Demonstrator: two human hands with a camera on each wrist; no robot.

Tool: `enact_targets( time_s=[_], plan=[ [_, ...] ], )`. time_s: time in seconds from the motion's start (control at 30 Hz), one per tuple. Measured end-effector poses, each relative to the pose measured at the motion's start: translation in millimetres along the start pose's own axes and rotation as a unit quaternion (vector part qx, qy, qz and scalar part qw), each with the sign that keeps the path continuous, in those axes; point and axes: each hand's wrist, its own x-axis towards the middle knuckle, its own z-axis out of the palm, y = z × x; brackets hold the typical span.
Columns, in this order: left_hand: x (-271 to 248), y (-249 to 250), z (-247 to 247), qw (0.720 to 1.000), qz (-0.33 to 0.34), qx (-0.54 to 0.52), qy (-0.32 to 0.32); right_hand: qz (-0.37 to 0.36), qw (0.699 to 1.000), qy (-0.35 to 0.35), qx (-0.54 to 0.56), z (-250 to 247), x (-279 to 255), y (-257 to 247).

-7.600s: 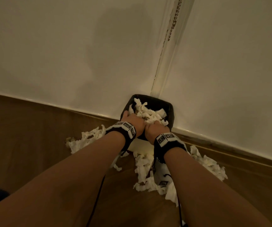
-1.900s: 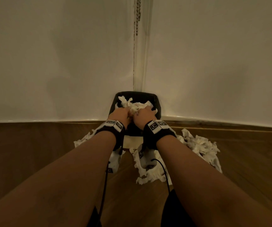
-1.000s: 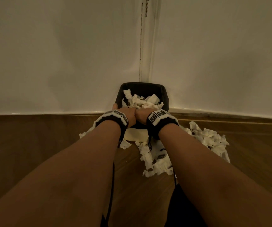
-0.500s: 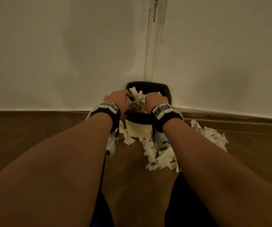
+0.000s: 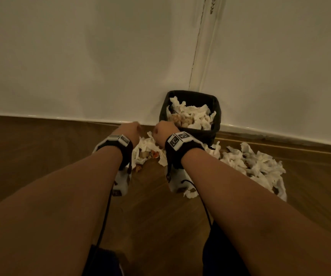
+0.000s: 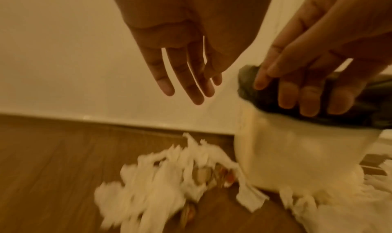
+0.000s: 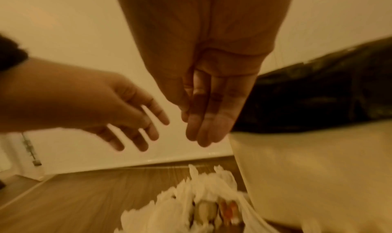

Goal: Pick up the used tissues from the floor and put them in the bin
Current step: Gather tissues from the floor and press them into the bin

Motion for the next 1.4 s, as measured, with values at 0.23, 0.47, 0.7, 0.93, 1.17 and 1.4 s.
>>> enact_targets(
  time_s=[0.23,0.47,0.7,0.93,1.17,1.4],
  plan=[
    [-24,-93,76,0.989,-0.112,-0.020,-0.090,0.049,0.988,-0.127,-0.078,72,31,30],
    [-34,-106,100,0.991,-0.126,-0.029,-0.034,0.058,0.979,-0.187,-0.057,117,43,41],
    [-20,-88,125,0.984,-0.154,-0.086,-0.018,0.035,0.985,-0.168,0.030,148,33,41],
    [-5,-94,140,0.964,-0.224,-0.127,-0.058,0.031,0.989,-0.127,0.067,156,34,33],
    [-13,-102,144,0.924,-0.271,-0.271,-0.006,0.046,0.991,-0.111,0.066,162,39,30],
    [-12,-106,125,0.824,-0.423,-0.376,0.007,0.036,0.990,-0.123,0.055,172,47,11]
  ],
)
